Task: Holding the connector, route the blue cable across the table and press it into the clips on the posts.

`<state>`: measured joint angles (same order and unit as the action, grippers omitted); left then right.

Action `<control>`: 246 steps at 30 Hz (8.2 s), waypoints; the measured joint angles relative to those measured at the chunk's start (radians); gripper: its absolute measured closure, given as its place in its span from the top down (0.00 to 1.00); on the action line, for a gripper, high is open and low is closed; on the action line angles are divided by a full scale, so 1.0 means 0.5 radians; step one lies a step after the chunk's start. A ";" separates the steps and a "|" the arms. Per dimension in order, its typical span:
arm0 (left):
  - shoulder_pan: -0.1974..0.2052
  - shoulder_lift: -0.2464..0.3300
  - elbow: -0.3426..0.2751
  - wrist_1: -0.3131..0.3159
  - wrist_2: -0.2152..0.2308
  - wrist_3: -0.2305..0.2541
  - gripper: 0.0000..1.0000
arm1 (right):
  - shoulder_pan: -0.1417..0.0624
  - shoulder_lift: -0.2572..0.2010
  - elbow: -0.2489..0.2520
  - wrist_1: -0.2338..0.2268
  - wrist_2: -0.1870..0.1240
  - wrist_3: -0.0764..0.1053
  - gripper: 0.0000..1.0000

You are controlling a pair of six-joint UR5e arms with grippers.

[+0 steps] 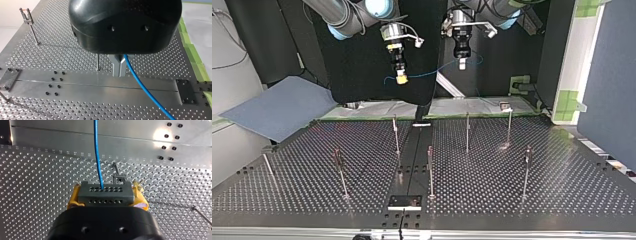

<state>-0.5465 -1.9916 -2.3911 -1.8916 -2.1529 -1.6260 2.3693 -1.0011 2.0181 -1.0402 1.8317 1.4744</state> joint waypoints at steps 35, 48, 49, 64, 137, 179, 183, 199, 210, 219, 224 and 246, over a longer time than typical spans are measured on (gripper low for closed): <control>0.000 0.000 0.000 0.000 0.000 0.000 0.00 | 0.000 0.000 0.000 0.000 0.000 0.000 0.00; 0.000 0.003 0.000 0.003 0.000 0.003 0.00 | -0.003 0.000 0.000 0.000 0.000 0.000 0.00; 0.000 0.003 0.000 0.003 0.000 0.003 0.00 | -0.003 0.000 0.000 0.000 0.000 0.000 0.00; 0.030 0.034 -0.030 -0.016 -0.012 0.028 0.00 | 0.011 0.015 -0.015 0.014 0.015 -0.015 0.00; 0.364 0.775 0.235 -0.857 -0.322 0.060 0.00 | 0.215 -0.409 -0.902 1.230 -0.417 0.357 0.00; 0.662 0.936 0.386 -1.340 0.235 -0.291 0.00 | 0.254 -0.414 -1.600 1.696 -0.471 0.363 0.00; 0.691 1.003 0.386 -1.284 0.303 -0.359 0.00 | 0.263 -0.414 -1.648 1.709 -0.469 0.371 0.00; 0.771 1.136 0.387 -1.204 0.580 -0.637 0.00 | 0.277 -0.407 -1.651 1.721 -0.464 0.380 0.00; 0.890 1.143 0.389 -1.121 0.756 -0.817 0.00 | 0.311 -0.350 -1.622 1.723 -0.469 0.408 0.00; 1.053 1.186 0.408 -1.199 0.888 -0.981 0.00 | 0.296 -0.317 -1.618 1.715 -0.469 0.534 0.00; 1.148 1.195 0.462 -1.206 0.928 -1.076 0.00 | 0.282 -0.287 -1.619 1.708 -0.503 0.592 0.00; 1.318 1.036 0.707 -1.310 0.957 -1.213 0.00 | 0.192 -0.081 -1.809 1.610 -0.790 0.933 0.00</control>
<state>0.1123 -1.4739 -2.0375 -2.5464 -1.6745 -2.2325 2.4652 -1.0418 1.1138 -0.2355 1.4365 1.9407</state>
